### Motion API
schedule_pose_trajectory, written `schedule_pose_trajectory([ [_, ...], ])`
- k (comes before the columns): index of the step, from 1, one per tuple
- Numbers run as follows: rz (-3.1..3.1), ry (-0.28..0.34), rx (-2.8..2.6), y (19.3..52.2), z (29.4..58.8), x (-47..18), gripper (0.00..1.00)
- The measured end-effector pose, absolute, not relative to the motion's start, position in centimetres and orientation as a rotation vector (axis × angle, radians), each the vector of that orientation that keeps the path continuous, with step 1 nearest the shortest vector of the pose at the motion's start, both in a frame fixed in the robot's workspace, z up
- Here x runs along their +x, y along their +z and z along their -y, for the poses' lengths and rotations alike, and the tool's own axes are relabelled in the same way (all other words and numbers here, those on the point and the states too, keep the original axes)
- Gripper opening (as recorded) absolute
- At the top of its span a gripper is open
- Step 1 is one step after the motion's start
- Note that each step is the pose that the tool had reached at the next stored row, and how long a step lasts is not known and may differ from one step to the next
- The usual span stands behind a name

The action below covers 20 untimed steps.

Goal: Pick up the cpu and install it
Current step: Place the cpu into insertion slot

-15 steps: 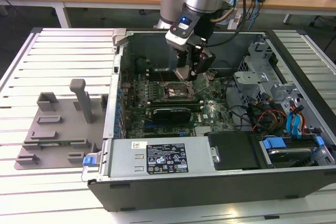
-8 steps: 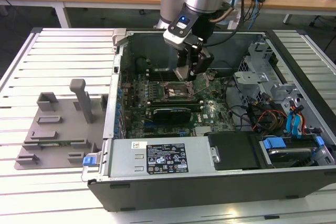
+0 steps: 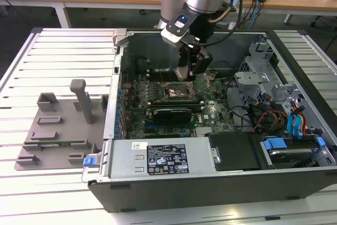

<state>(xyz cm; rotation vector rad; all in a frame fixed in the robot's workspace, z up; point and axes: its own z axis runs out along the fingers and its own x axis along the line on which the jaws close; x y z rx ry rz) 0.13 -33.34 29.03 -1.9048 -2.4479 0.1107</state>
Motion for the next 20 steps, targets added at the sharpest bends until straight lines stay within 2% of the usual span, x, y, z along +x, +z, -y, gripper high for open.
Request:
schedule_pose_trajectory([
  [20,2.295,0.106,-2.079,28.66,33.34,0.13,0.55],
])
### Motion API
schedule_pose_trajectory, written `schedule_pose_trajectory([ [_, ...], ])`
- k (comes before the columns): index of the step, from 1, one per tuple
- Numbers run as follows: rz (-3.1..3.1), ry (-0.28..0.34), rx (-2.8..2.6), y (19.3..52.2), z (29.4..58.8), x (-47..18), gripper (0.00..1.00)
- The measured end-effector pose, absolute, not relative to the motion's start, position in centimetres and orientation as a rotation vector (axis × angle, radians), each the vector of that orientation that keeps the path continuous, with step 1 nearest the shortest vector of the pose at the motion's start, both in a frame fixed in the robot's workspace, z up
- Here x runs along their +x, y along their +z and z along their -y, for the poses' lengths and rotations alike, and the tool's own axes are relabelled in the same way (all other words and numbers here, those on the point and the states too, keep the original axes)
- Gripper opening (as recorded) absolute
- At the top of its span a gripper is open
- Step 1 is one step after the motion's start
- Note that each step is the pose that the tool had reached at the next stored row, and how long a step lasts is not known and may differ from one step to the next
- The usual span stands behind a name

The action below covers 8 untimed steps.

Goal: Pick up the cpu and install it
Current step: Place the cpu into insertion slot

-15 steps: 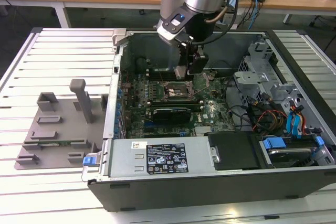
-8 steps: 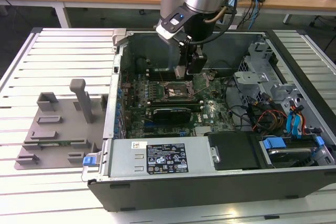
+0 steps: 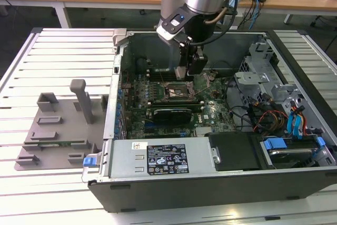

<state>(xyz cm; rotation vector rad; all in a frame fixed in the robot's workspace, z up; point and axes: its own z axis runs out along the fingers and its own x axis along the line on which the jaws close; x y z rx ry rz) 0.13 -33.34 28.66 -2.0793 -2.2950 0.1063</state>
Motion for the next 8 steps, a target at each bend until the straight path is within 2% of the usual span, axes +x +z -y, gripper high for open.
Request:
schedule_pose_trajectory([
  [8,2.295,0.106,-2.079,27.94,33.34,0.13,0.55],
])
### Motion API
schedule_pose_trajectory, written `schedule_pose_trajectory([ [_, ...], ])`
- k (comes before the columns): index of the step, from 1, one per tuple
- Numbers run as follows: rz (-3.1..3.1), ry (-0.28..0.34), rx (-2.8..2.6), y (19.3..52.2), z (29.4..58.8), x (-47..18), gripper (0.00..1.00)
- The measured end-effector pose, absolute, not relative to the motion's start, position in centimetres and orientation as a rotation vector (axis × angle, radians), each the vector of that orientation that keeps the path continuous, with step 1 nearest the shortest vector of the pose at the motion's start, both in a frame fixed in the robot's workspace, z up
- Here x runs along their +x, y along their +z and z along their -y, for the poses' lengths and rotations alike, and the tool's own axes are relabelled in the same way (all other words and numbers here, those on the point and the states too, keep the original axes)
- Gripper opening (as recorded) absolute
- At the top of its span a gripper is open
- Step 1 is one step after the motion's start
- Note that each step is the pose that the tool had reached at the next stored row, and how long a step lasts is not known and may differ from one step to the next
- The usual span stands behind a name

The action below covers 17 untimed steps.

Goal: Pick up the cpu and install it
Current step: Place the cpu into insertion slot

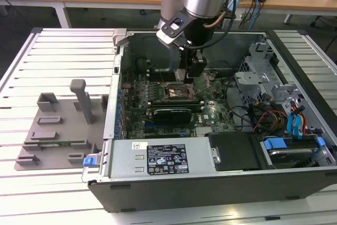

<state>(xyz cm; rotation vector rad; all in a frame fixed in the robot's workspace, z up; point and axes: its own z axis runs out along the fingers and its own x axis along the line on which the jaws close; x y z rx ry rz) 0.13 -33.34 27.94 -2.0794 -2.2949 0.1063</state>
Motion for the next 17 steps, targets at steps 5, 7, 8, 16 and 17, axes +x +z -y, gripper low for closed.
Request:
schedule_pose_trajectory([
  [5,2.295,0.106,-2.079,27.5,33.3,0.1,0.55],
  [7,2.295,0.106,-2.079,27.3,33.3,0.1,0.55],
  [8,2.295,0.106,-2.079,27.2,33.3,0.1,0.55],
  [16,2.295,0.106,-2.079,26.6,33.0,0.1,0.55],
  [17,2.295,0.107,-2.079,26.5,32.7,0.1,0.55],
])
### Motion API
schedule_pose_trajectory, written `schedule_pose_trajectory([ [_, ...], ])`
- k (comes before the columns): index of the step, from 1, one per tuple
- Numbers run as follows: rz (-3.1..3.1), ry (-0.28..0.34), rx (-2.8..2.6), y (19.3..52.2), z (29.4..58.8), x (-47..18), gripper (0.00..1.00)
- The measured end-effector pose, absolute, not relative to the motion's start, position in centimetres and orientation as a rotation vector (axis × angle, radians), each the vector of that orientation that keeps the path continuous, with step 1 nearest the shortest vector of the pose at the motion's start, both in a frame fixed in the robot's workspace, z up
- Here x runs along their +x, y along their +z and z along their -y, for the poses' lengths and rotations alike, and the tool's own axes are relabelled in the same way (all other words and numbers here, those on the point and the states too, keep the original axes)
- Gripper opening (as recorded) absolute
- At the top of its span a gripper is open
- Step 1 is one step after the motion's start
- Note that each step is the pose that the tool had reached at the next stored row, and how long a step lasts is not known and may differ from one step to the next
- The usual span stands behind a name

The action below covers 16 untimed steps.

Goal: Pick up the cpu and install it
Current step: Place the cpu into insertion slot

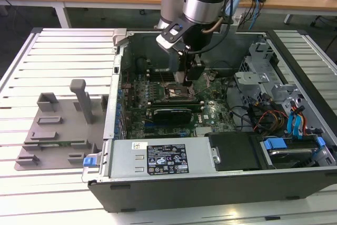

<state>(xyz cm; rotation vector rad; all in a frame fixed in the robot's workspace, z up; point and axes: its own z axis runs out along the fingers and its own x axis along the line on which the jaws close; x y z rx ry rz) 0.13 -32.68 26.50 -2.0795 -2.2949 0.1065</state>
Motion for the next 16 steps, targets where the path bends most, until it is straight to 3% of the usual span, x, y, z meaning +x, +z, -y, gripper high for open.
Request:
schedule_pose_trajectory([
  [16,2.226,0.104,-2.150,24.9,31.5,0.1,0.55],
])
